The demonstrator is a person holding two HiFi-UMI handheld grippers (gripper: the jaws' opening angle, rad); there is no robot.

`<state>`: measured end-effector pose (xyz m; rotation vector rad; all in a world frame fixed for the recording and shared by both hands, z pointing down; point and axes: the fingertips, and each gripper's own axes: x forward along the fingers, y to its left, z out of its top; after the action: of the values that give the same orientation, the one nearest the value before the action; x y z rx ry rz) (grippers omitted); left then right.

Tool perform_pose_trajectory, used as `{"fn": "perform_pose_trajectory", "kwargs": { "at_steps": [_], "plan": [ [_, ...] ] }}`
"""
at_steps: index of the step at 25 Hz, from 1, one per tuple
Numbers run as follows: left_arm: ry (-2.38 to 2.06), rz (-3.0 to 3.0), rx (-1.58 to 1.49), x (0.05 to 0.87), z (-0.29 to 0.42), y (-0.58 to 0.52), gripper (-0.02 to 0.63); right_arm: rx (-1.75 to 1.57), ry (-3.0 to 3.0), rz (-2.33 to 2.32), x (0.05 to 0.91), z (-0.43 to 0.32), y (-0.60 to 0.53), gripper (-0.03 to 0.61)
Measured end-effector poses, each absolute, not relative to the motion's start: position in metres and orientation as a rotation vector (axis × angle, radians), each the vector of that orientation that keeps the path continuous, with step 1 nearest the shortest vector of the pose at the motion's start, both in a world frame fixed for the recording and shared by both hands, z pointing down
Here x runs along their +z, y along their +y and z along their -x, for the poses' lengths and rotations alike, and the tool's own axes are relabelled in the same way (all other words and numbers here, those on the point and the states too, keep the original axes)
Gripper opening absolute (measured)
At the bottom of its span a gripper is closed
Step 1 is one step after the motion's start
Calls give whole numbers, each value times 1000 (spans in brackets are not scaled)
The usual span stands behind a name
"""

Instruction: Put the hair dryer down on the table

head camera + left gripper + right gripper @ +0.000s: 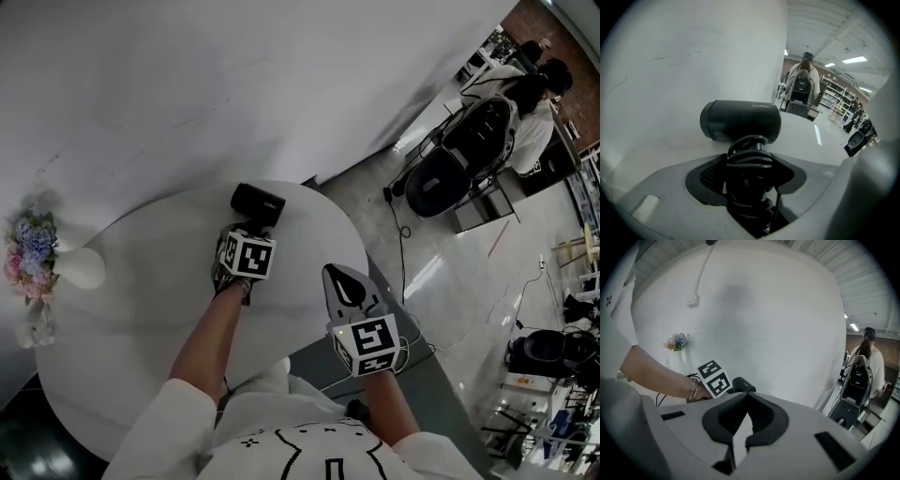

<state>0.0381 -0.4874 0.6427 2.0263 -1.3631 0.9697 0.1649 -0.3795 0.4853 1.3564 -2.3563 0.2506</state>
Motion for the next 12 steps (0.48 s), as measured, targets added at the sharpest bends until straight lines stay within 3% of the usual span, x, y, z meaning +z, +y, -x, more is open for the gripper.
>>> {"fn": "perform_pose_trajectory", "kwargs": {
  "at_steps": [8,12],
  "plan": [
    [-1334,-2043,966,644,-42,-485,263,253,-2369,-1369,483,-167,-373,0],
    [-1263,-2082,931,641,-51,-482,339,241,-2378,-1362,479,-167,-367,0]
  ]
}}
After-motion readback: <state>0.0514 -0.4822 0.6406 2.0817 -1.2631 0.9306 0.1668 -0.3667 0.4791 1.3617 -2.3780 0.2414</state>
